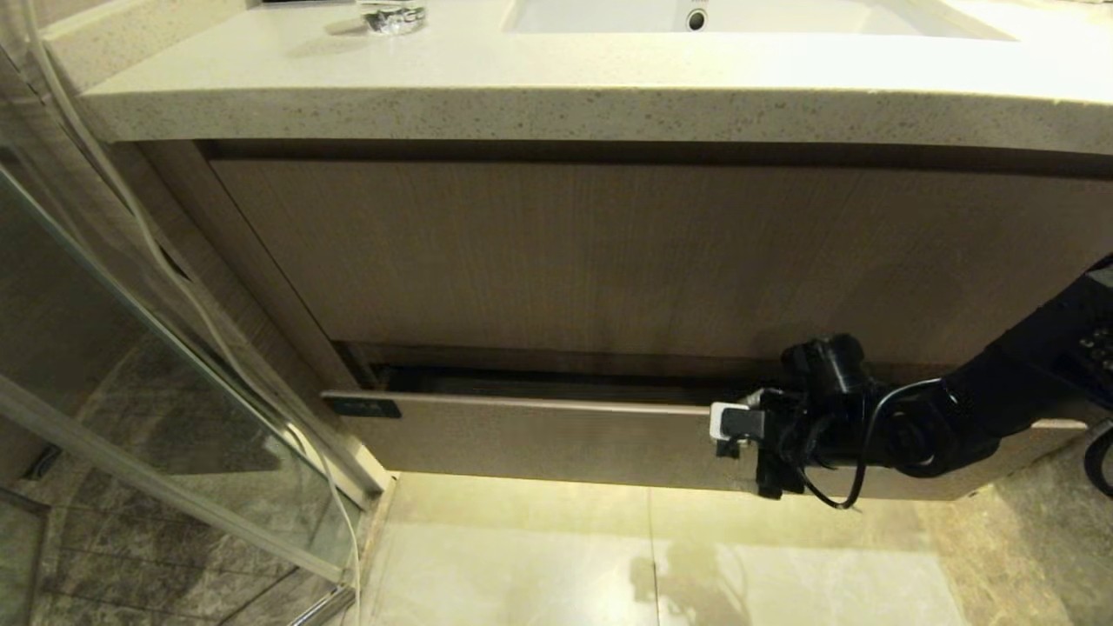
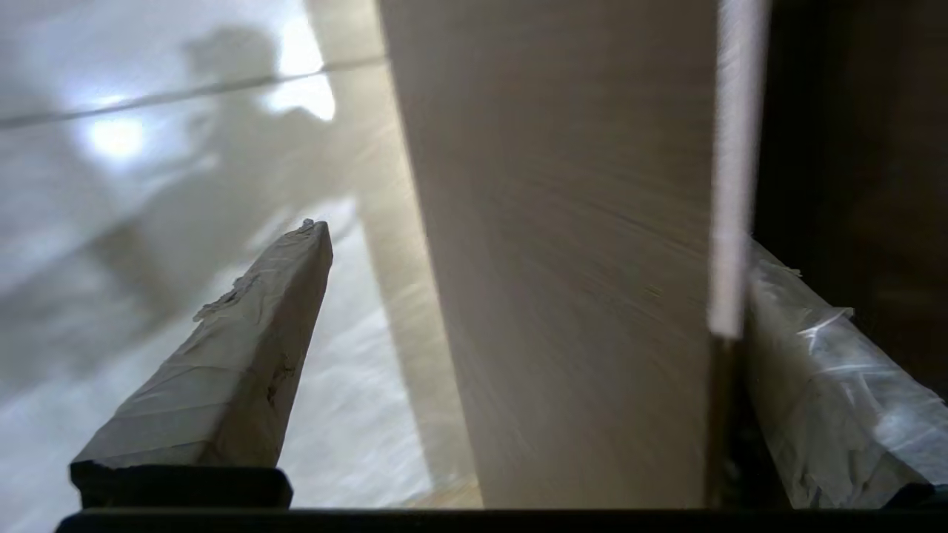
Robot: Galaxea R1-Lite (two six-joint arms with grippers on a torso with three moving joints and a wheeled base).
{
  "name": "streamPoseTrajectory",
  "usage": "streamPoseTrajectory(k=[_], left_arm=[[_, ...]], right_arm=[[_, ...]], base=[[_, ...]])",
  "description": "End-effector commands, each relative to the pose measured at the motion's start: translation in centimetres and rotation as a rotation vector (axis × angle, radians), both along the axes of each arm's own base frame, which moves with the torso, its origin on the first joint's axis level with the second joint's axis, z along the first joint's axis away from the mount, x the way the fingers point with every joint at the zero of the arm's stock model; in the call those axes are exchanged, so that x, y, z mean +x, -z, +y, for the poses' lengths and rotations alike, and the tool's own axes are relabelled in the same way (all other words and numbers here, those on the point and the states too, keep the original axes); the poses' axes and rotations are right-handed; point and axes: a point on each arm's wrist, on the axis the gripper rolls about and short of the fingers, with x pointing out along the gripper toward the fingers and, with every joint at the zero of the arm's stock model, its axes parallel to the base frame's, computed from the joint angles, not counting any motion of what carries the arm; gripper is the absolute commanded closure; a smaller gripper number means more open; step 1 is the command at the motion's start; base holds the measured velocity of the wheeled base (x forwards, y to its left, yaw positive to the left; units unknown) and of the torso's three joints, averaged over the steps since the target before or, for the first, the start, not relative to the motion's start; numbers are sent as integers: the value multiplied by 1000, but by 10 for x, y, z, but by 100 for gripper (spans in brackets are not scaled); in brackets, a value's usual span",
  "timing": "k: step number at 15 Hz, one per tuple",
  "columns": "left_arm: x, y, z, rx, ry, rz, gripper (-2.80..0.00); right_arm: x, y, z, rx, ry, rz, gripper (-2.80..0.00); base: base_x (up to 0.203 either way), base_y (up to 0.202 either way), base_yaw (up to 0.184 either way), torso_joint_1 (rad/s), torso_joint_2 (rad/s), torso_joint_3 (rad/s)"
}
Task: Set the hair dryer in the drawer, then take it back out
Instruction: Pull open the drawer
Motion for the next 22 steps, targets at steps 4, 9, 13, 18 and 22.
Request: streamPoseTrajectory(k=[4, 9, 13, 18, 22], left_arm=[[0, 0, 0, 0, 0, 0, 0], [0, 0, 0, 0, 0, 0, 0], [0, 0, 0, 0, 0, 0, 0], [0, 0, 0, 0, 0, 0, 0], [0, 0, 0, 0, 0, 0, 0]], right_arm=[[-24, -37, -9, -3, 0, -28, -280], [-124, -132, -43, 5, 25, -116, -280], [-243, -178, -71, 10, 57, -223, -280], [-322, -168, -95, -87, 387, -310, -280], [-315, -166, -97, -101, 486, -277, -280]], base=[[0, 0, 0, 0, 0, 0], [0, 0, 0, 0, 0, 0], [0, 0, 0, 0, 0, 0], [0, 0, 0, 0, 0, 0], [0, 0, 0, 0, 0, 0]])
